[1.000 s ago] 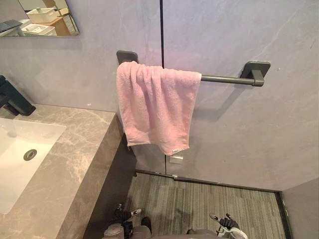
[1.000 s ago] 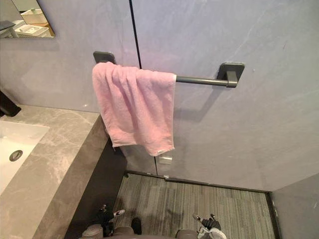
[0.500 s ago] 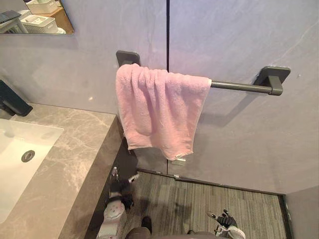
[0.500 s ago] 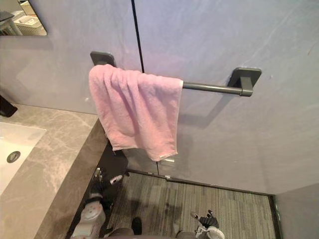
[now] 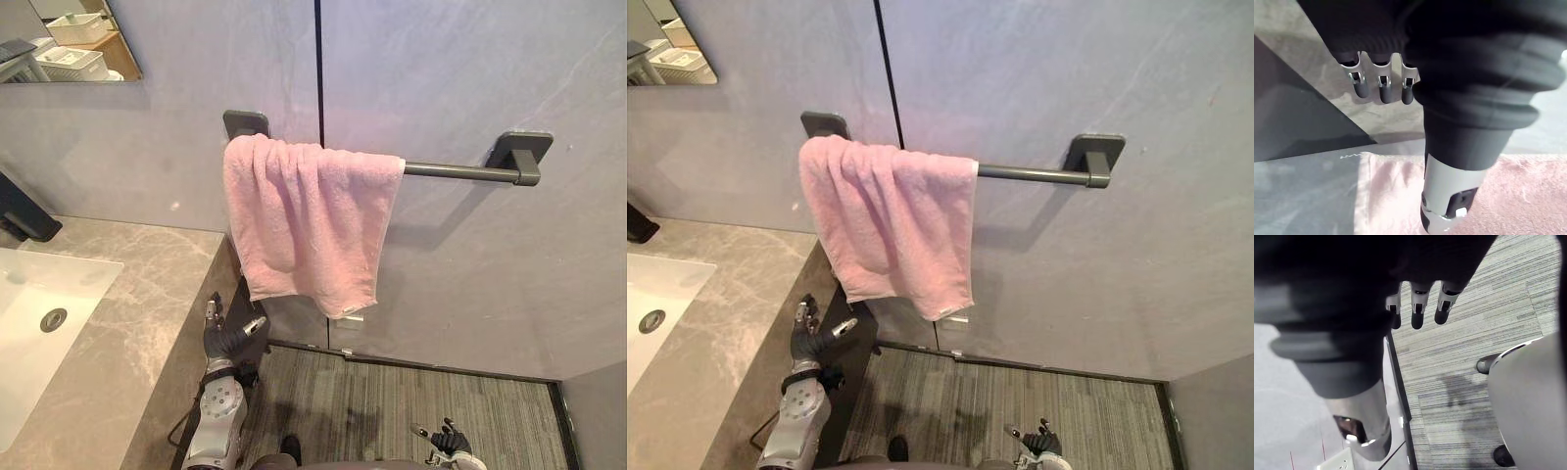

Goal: Organize washtable

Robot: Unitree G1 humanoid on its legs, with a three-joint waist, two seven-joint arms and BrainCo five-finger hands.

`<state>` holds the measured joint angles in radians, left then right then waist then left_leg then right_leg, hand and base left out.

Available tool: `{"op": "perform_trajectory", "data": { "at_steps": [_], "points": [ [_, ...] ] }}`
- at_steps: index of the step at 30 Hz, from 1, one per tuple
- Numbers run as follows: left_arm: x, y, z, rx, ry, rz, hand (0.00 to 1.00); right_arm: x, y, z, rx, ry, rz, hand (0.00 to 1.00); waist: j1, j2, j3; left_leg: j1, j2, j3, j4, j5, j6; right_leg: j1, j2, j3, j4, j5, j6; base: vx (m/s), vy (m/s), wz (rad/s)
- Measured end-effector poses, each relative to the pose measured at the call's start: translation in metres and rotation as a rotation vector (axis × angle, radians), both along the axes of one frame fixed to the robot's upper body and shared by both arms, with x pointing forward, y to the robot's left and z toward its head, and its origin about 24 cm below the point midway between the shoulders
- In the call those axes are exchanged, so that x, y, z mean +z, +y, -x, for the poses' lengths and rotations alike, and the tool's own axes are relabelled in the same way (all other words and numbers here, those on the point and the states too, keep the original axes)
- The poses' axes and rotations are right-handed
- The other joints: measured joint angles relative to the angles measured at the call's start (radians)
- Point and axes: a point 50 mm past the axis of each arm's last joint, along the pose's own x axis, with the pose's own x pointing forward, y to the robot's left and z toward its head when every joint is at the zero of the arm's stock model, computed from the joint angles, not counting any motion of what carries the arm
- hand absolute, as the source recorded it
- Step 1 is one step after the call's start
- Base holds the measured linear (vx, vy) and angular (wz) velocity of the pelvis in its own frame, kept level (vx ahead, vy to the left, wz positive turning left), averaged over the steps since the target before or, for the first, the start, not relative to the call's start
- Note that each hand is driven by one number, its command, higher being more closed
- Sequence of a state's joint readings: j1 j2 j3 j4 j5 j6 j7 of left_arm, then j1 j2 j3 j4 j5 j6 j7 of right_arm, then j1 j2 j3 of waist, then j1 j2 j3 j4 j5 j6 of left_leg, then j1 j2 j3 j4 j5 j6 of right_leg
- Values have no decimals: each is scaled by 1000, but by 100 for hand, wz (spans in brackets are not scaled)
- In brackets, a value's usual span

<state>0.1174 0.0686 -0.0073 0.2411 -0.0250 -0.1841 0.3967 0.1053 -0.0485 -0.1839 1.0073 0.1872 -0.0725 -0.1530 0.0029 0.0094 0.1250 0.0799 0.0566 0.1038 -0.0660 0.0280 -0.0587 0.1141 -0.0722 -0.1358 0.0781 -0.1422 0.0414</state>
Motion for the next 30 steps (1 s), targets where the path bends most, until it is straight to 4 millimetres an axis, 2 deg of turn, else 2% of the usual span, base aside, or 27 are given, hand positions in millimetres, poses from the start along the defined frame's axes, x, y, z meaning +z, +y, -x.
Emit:
{"op": "perform_trajectory", "data": {
  "at_steps": [3, 7, 10, 12, 16, 22, 27, 28, 30],
  "points": [
    [6, 5, -6, 11, -25, -25, 0, 1, 0, -2, 5, -6, 1, 0, -15, -1, -1, 3, 0, 3, -5, 0, 0, 1, 0, 3, -2, 1, 0, 4, -2, -2],
    [19, 8, -20, 9, -77, -50, 0, 1, -1, -2, 6, -11, 6, 0, -18, -2, -1, 7, 0, 23, -14, 0, 0, 1, 1, 24, -12, 13, -1, 11, 1, -13],
    [22, 11, -23, 10, -85, -70, 0, 1, -1, -2, 7, -11, 7, 0, -19, -3, -2, 22, -1, 37, -25, 0, 0, 3, 1, 36, -13, 18, 1, -11, 8, -16],
    [28, 14, -30, 5, -107, -88, 0, 1, -2, -2, 9, -12, 10, 0, -29, -5, -2, 22, -1, 39, -26, 0, 1, 2, 1, 42, -17, 31, -4, -25, 13, -4],
    [26, 21, -34, 2, -88, -116, 0, 1, 0, -3, 24, -12, 8, 0, -42, -15, -8, 22, -5, 51, -28, 0, 1, 0, -3, 57, -41, 44, 3, -48, 14, -9],
    [28, 17, -41, -29, -92, -104, 0, 2, -2, -3, 38, -12, 14, 0, -44, -15, -8, 15, -4, 57, -31, 1, 1, -9, 0, 61, -49, 44, 4, -37, -15, -5],
    [32, 3, -49, -109, -106, -103, 0, 2, -2, -3, 38, -12, 14, 0, -45, -15, -8, 8, -5, 56, -31, 1, 1, -9, 0, 59, -63, 45, 4, 15, -8, 1],
    [32, 0, -50, -131, -107, -102, 100, 2, -2, -4, 38, -12, 14, 0, -45, -15, -8, 8, -4, 55, -30, 1, 1, -8, 1, 59, -64, 45, 4, 45, -23, 2],
    [31, -3, -50, -134, -106, -88, 100, 2, -2, -3, 38, -11, 14, 0, -46, -15, -8, 9, -4, 50, -30, 1, 1, -5, 1, 59, -66, 45, 4, 31, -20, 5]
  ]
}}
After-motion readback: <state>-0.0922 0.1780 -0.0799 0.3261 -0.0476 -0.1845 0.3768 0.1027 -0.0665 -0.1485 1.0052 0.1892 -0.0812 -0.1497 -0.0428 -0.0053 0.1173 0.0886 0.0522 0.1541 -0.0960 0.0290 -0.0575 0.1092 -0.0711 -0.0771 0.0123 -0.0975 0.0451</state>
